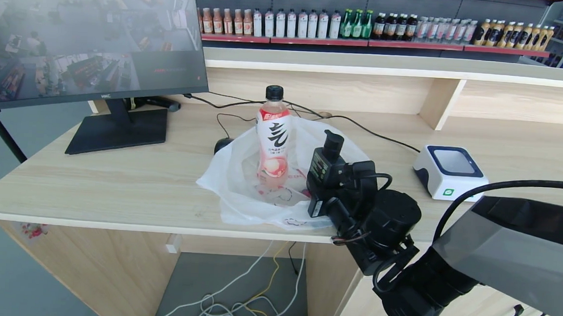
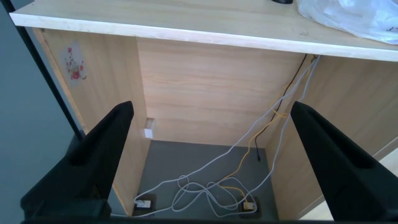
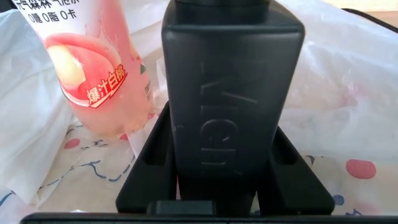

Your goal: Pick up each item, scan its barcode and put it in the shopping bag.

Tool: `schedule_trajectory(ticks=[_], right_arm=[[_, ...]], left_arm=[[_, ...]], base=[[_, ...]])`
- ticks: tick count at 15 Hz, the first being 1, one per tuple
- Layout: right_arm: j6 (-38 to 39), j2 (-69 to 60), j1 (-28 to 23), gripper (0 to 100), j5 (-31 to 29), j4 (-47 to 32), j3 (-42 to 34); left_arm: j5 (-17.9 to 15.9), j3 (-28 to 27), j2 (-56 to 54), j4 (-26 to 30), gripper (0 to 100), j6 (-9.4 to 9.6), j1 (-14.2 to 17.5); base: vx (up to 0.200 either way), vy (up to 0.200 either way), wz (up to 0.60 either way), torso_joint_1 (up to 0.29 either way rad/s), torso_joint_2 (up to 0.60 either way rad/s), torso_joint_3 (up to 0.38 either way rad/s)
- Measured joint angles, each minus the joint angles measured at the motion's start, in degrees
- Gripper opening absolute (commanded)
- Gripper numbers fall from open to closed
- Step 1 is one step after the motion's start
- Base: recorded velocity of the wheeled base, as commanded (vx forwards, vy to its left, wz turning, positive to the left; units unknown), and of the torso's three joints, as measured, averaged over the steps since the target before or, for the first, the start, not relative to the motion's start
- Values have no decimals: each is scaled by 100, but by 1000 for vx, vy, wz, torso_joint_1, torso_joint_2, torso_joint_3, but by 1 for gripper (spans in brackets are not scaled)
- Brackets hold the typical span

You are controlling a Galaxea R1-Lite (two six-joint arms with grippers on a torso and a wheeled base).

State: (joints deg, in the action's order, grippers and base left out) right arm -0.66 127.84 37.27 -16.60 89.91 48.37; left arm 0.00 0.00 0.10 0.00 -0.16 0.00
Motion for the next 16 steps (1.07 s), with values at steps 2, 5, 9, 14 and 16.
schedule_trajectory(ticks=[2,5,9,14,16], right_arm=[[30,-17,-11,100,-1,-18,-22],[82,-174,7,100,-4,-16,-155],[90,-585,13,100,-9,-7,-562],[126,-1665,66,100,-9,1,-1491],[132,-2231,71,100,-11,4,-2043]], left_arm=[[0,0,0,0,100,0,0],[0,0,0,0,100,0,0],[0,0,0,0,100,0,0],[0,0,0,0,100,-9,5],[0,0,0,0,100,-6,7]], base=[[0,0,0,0,0,0],[0,0,0,0,0,0],[0,0,0,0,0,0],[0,0,0,0,0,0],[0,0,0,0,0,0]])
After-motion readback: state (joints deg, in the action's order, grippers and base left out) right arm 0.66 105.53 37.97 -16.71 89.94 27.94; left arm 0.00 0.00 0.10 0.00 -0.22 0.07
